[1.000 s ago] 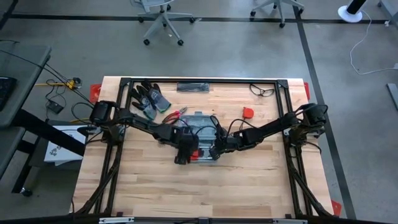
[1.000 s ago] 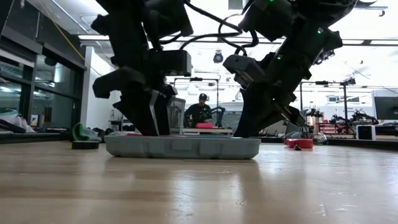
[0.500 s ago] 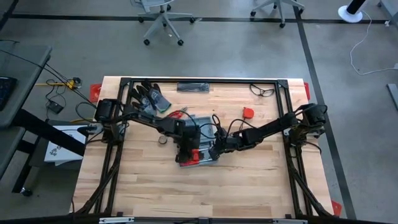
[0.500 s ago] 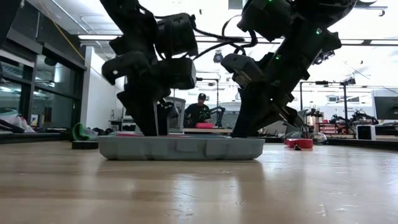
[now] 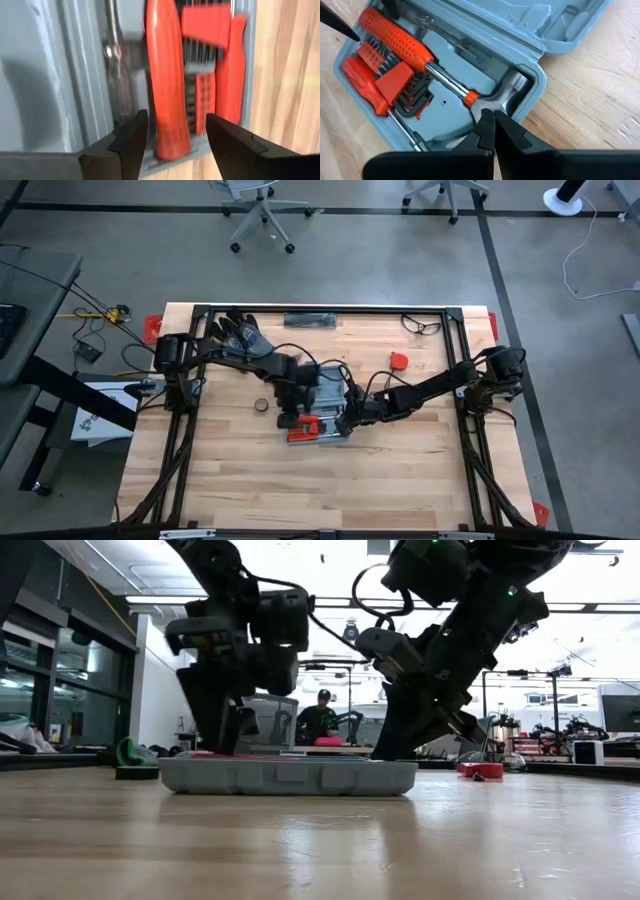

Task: Prefit tool cases
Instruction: Remove the hammer from the gray prefit tool case

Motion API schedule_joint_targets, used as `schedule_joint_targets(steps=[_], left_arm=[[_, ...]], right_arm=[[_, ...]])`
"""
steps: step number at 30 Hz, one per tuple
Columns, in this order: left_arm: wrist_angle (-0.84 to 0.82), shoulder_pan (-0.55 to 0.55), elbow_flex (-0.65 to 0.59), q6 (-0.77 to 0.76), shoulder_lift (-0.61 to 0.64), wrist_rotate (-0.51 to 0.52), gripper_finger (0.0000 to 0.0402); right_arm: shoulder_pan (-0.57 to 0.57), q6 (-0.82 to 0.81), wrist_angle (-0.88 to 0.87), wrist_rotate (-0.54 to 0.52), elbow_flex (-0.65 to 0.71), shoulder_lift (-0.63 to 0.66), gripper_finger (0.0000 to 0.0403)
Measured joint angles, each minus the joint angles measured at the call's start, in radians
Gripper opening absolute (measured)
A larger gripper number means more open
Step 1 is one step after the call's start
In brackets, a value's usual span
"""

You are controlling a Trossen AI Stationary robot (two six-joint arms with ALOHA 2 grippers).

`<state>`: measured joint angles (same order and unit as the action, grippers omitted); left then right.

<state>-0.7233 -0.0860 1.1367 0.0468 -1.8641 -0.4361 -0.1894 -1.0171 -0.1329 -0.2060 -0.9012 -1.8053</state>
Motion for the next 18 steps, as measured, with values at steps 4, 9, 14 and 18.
schedule_joint_targets(steps=[4,9,14,18], left_arm=[[0.032,0.004,-0.014,0.037,0.002,0.005,0.0195],[0.095,0.024,-0.015,0.015,0.005,0.079,0.0195],[0.109,0.029,-0.015,0.022,-0.019,0.078,0.0195],[0.123,0.026,-0.010,0.024,-0.058,0.021,0.0195]], right_arm=[[0.000,-0.001,0.000,-0.003,0.000,0.000,0.0000],[-0.001,-0.002,-0.016,-0.007,0.001,0.002,0.0000],[-0.001,-0.002,-0.014,-0.007,0.001,0.002,0.0000],[-0.001,-0.003,-0.013,-0.007,0.001,0.004,0.0000]])
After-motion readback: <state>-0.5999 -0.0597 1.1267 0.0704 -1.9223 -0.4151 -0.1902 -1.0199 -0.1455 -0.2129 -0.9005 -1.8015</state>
